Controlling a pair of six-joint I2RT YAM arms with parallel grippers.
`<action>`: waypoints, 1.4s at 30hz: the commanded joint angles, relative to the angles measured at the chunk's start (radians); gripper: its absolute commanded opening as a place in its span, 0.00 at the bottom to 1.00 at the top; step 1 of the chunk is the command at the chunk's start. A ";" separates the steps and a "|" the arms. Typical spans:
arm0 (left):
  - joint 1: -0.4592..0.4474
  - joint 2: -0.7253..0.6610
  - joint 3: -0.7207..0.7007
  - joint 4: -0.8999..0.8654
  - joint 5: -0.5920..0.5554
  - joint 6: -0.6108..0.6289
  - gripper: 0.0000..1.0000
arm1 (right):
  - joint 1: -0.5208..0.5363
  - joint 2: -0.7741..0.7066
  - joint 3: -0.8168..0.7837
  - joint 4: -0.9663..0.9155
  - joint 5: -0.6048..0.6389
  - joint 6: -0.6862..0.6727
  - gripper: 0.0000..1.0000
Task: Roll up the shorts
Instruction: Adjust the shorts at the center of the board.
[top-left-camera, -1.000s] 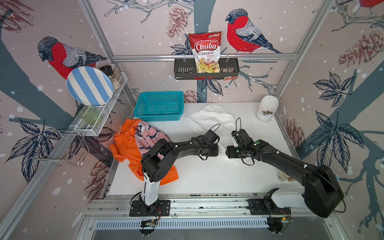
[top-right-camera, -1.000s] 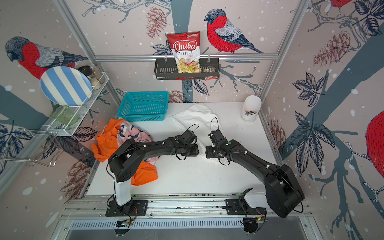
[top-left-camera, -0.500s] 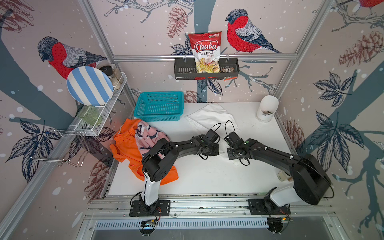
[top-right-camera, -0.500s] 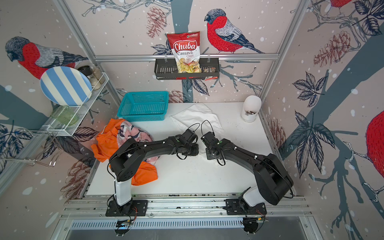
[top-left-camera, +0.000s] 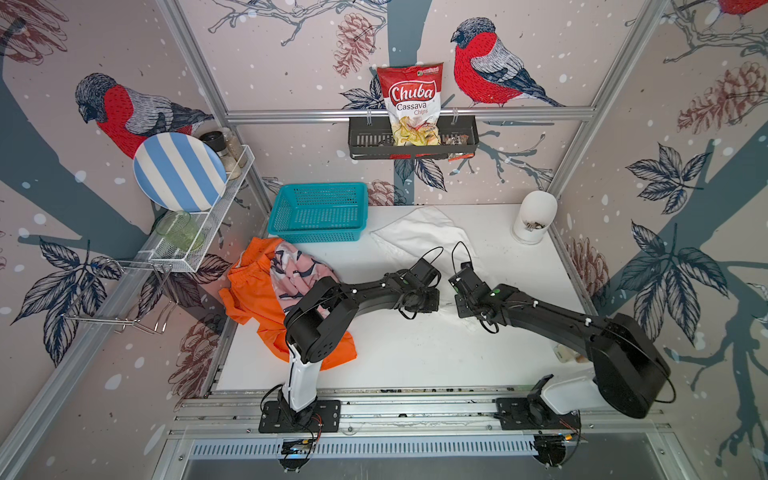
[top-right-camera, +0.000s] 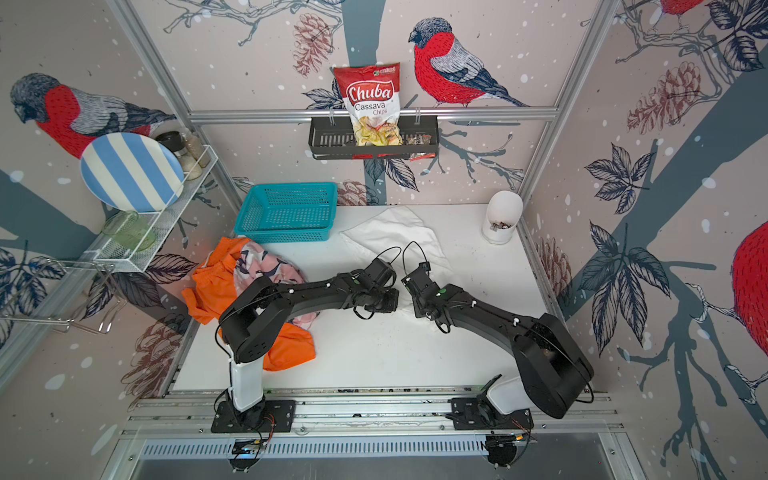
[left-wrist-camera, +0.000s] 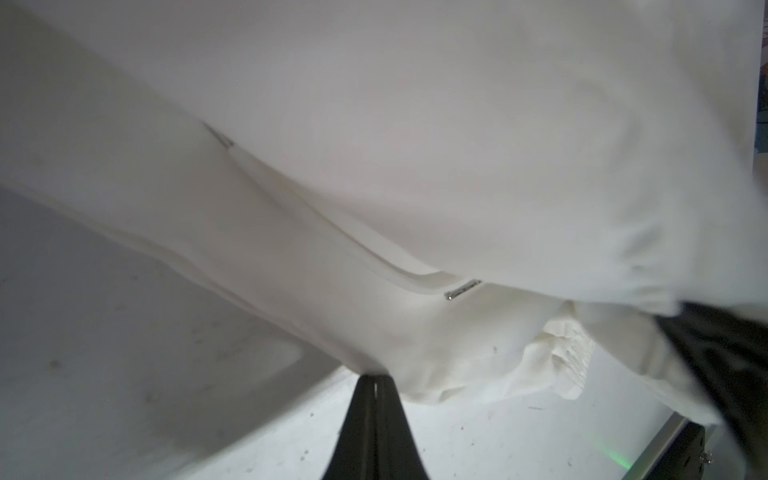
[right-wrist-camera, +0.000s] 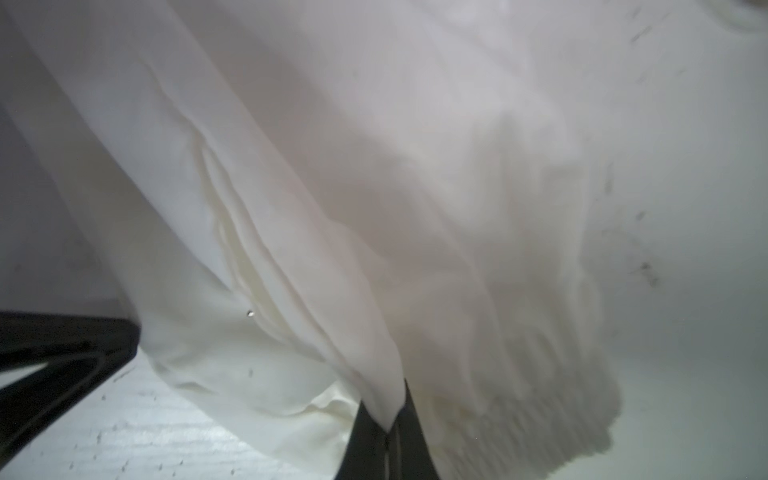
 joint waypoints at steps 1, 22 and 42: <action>-0.005 -0.002 0.003 0.005 0.009 0.006 0.09 | 0.001 -0.032 -0.051 0.124 -0.253 0.054 0.27; 0.158 0.006 0.315 -0.224 -0.075 0.157 0.24 | -0.189 -0.093 -0.268 0.438 -0.483 0.363 0.38; 0.231 0.228 0.301 -0.159 0.048 0.155 0.25 | -0.802 -0.021 -0.328 0.446 -0.649 0.198 0.29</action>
